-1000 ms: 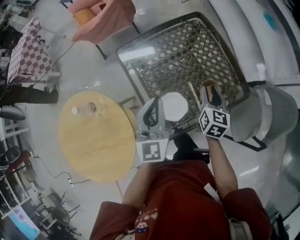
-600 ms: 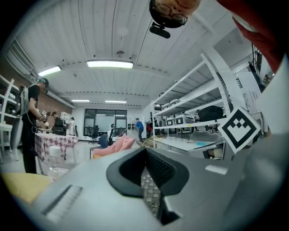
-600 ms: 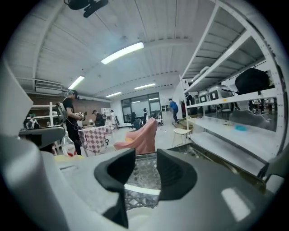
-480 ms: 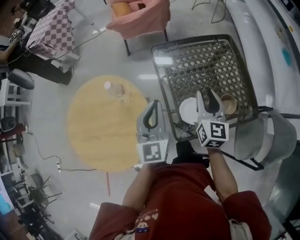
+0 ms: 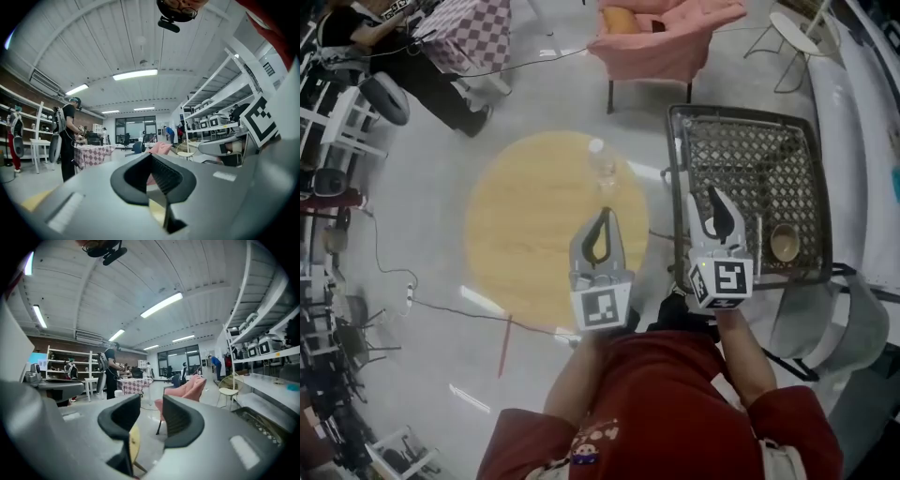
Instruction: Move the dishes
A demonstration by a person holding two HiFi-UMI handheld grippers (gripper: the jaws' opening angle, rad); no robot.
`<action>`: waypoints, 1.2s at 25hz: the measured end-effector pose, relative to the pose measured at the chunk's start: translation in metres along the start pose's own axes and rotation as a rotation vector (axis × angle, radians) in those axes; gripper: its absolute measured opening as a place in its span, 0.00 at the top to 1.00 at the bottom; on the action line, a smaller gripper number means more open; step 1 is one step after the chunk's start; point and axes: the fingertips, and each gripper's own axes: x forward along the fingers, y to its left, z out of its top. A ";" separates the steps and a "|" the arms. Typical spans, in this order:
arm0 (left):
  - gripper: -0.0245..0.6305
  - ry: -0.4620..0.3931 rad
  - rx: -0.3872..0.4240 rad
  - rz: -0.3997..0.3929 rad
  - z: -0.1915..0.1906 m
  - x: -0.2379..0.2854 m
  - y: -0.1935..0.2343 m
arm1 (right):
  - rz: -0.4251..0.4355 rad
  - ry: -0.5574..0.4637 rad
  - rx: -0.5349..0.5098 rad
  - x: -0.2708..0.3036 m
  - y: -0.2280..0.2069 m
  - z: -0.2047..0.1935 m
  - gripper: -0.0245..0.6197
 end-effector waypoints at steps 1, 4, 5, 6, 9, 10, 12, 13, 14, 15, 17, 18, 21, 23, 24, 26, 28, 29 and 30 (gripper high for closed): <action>0.95 -0.001 0.001 0.025 0.001 -0.006 0.011 | 0.024 -0.003 -0.007 0.003 0.012 0.003 0.75; 0.95 0.001 0.009 0.100 0.003 -0.028 0.043 | 0.095 -0.006 -0.031 0.011 0.050 0.010 0.75; 0.95 0.001 0.011 0.123 0.004 -0.035 0.053 | 0.121 -0.012 -0.041 0.015 0.063 0.013 0.75; 0.95 -0.003 0.009 0.147 0.005 -0.041 0.063 | 0.148 -0.019 -0.051 0.018 0.076 0.016 0.75; 0.95 -0.018 -0.019 0.220 0.007 -0.060 0.095 | 0.229 -0.035 -0.071 0.027 0.119 0.020 0.75; 0.95 -0.022 -0.021 0.242 0.009 -0.067 0.104 | 0.255 -0.039 -0.075 0.029 0.134 0.022 0.75; 0.95 -0.033 -0.006 0.282 0.014 -0.078 0.123 | 0.312 -0.055 -0.090 0.032 0.164 0.030 0.75; 0.95 -0.040 0.004 0.301 0.017 -0.082 0.132 | 0.343 -0.065 -0.100 0.034 0.178 0.035 0.75; 0.95 -0.046 0.013 0.319 0.020 -0.086 0.141 | 0.373 -0.075 -0.110 0.037 0.191 0.041 0.75; 0.95 -0.048 0.017 0.334 0.022 -0.091 0.148 | 0.396 -0.082 -0.116 0.037 0.204 0.045 0.75; 0.95 -0.046 0.022 0.352 0.024 -0.104 0.159 | 0.425 -0.087 -0.121 0.035 0.224 0.049 0.75; 0.95 -0.042 0.027 0.358 0.023 -0.110 0.164 | 0.436 -0.087 -0.120 0.034 0.232 0.050 0.75; 0.95 -0.030 0.049 0.378 0.024 -0.121 0.180 | 0.467 -0.085 -0.115 0.036 0.253 0.054 0.75; 0.95 -0.015 0.047 0.391 0.025 -0.127 0.191 | 0.491 -0.082 -0.113 0.039 0.267 0.057 0.75; 0.95 -0.007 0.042 0.395 0.026 -0.129 0.197 | 0.501 -0.082 -0.112 0.040 0.274 0.060 0.75; 0.95 -0.002 0.037 0.393 0.029 -0.132 0.206 | 0.517 -0.085 -0.110 0.039 0.286 0.064 0.75; 0.95 0.005 0.033 0.384 0.032 -0.135 0.211 | 0.529 -0.087 -0.105 0.037 0.295 0.066 0.75; 0.95 0.008 0.031 0.380 0.032 -0.137 0.213 | 0.535 -0.088 -0.103 0.035 0.299 0.068 0.75; 0.95 0.010 0.031 0.376 0.033 -0.138 0.213 | 0.539 -0.090 -0.099 0.034 0.301 0.069 0.75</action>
